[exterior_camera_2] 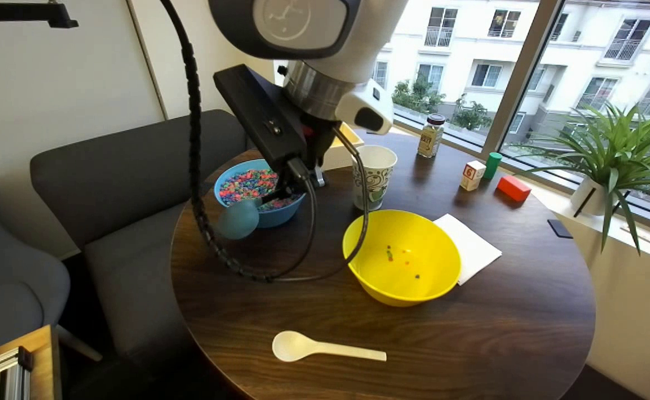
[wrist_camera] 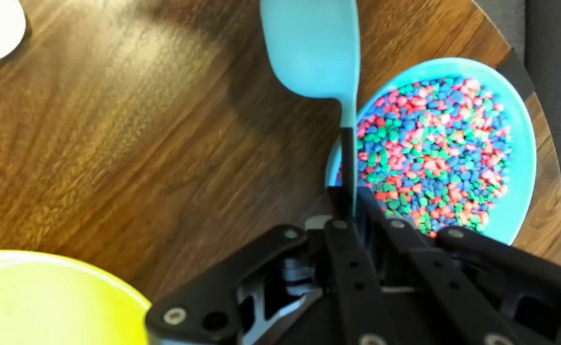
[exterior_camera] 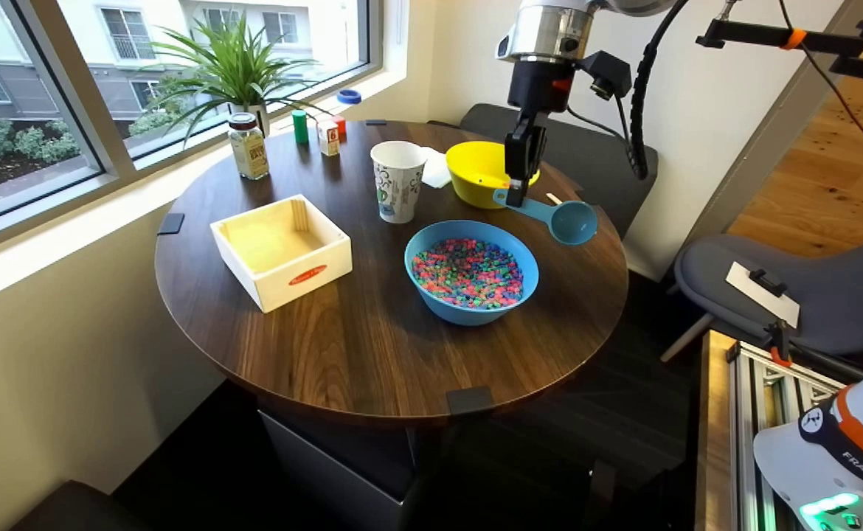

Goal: Use the blue ladle to put some of the contents of the blue bowl into the yellow bowl

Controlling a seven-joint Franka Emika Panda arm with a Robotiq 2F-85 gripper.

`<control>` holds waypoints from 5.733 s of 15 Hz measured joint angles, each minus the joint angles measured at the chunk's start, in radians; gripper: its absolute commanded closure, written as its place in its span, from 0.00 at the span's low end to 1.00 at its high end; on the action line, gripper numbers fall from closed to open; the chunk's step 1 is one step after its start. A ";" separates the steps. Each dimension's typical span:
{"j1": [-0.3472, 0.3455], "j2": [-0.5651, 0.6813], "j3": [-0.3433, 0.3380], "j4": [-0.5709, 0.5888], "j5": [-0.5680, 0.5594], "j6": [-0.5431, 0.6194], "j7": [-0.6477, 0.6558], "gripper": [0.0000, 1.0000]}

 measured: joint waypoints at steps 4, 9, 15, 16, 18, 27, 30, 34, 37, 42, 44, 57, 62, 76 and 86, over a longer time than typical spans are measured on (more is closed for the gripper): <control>0.027 -0.029 0.019 -0.013 -0.037 0.030 0.034 0.92; 0.024 -0.029 0.017 -0.011 -0.040 0.033 0.034 0.98; 0.050 -0.042 0.041 0.021 -0.101 0.165 0.034 0.98; 0.056 -0.040 0.047 0.022 -0.102 0.191 0.034 0.98; 0.069 -0.031 0.059 0.022 -0.103 0.235 0.034 0.98; 0.122 0.049 0.105 0.024 -0.195 0.300 0.057 0.98; 0.134 0.067 0.115 0.025 -0.208 0.324 0.076 0.98; 0.148 0.089 0.119 0.024 -0.250 0.386 0.106 0.98; 0.156 0.104 0.123 0.022 -0.258 0.428 0.122 0.98; 0.160 0.114 0.138 0.013 -0.248 0.467 0.152 0.98; 0.159 0.114 0.138 0.013 -0.237 0.472 0.161 0.98; 0.143 0.108 0.138 -0.021 -0.072 0.544 0.168 0.98; 0.127 0.106 0.139 -0.026 0.076 0.544 0.089 0.98; 0.066 0.069 0.139 -0.043 0.336 0.471 -0.224 0.98; 0.033 0.027 0.106 -0.043 0.489 0.307 -0.437 0.98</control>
